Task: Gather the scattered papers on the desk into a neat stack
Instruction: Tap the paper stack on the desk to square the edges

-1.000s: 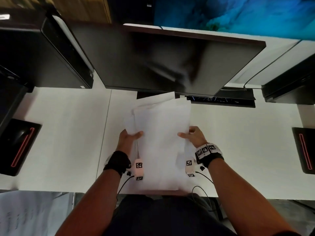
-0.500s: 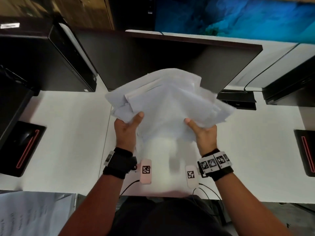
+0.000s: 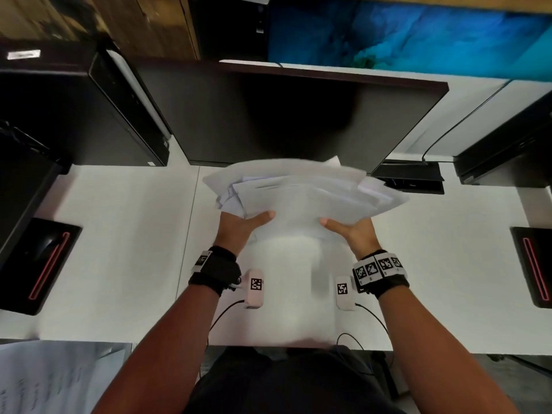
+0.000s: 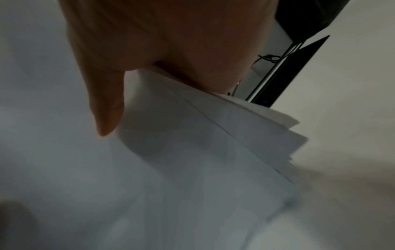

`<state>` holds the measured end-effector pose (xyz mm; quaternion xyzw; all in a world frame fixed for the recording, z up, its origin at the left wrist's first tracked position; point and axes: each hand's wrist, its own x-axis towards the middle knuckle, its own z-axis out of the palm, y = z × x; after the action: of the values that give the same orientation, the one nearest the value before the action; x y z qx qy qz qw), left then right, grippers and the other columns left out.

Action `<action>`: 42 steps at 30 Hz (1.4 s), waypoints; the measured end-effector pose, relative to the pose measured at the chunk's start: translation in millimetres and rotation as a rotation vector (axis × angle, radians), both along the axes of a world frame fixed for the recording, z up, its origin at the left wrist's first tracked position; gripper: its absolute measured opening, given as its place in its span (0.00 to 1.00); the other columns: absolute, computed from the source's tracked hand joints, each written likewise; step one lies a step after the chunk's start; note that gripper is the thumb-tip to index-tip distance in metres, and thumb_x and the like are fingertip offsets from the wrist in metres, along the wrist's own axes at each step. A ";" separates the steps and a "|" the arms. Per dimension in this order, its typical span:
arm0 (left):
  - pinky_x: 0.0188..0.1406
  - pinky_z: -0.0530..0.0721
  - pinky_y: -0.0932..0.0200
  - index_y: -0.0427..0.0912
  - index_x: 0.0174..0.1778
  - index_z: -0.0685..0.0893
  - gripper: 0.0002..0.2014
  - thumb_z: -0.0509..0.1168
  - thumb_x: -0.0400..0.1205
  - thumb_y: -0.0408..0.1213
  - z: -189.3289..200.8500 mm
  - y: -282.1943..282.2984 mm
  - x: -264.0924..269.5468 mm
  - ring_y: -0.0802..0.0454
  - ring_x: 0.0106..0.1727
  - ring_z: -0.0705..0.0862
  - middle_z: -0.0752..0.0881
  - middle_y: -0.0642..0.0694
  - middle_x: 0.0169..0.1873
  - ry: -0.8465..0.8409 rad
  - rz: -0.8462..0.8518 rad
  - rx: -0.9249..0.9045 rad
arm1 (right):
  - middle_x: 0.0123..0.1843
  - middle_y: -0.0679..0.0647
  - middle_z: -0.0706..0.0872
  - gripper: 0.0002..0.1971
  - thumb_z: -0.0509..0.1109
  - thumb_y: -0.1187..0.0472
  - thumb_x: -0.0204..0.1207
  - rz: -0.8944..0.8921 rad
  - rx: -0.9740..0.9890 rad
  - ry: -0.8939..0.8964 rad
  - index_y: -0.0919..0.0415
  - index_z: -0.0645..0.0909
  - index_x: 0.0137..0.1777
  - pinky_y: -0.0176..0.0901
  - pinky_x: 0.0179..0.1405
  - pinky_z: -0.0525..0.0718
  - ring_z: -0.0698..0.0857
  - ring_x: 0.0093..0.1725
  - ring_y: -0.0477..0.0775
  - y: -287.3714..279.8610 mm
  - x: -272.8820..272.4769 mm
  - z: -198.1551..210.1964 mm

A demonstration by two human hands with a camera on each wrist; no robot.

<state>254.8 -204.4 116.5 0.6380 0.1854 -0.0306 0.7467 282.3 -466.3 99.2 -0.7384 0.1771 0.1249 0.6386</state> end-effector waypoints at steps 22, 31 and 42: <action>0.57 0.90 0.51 0.32 0.66 0.84 0.24 0.75 0.73 0.16 37.0 2.1 25.1 0.44 0.59 0.90 0.92 0.45 0.55 -0.192 -0.066 -0.054 | 0.73 0.63 0.79 0.47 0.83 0.74 0.64 -0.011 0.285 -0.373 0.48 0.66 0.81 0.63 0.66 0.82 0.81 0.71 0.64 -7.5 18.5 47.4; 0.55 0.90 0.47 0.32 0.67 0.83 0.26 0.77 0.72 0.18 2.3 -0.7 21.4 0.38 0.60 0.90 0.91 0.38 0.58 -0.053 -0.064 -0.087 | 0.65 0.62 0.87 0.35 0.82 0.75 0.64 0.011 0.249 -0.206 0.62 0.77 0.71 0.66 0.64 0.84 0.87 0.65 0.63 -4.5 11.5 16.6; 0.65 0.86 0.39 0.39 0.59 0.89 0.19 0.78 0.73 0.22 -12.1 -9.4 17.5 0.44 0.58 0.91 0.93 0.42 0.54 0.046 -0.071 -0.005 | 0.61 0.59 0.90 0.31 0.84 0.71 0.64 -0.028 0.213 -0.130 0.64 0.80 0.68 0.57 0.62 0.87 0.89 0.62 0.59 -0.1 3.8 -1.8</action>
<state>272.3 -213.8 104.3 0.6415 0.1795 -0.0722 0.7423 286.2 -466.4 97.4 -0.6704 0.1312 0.0858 0.7252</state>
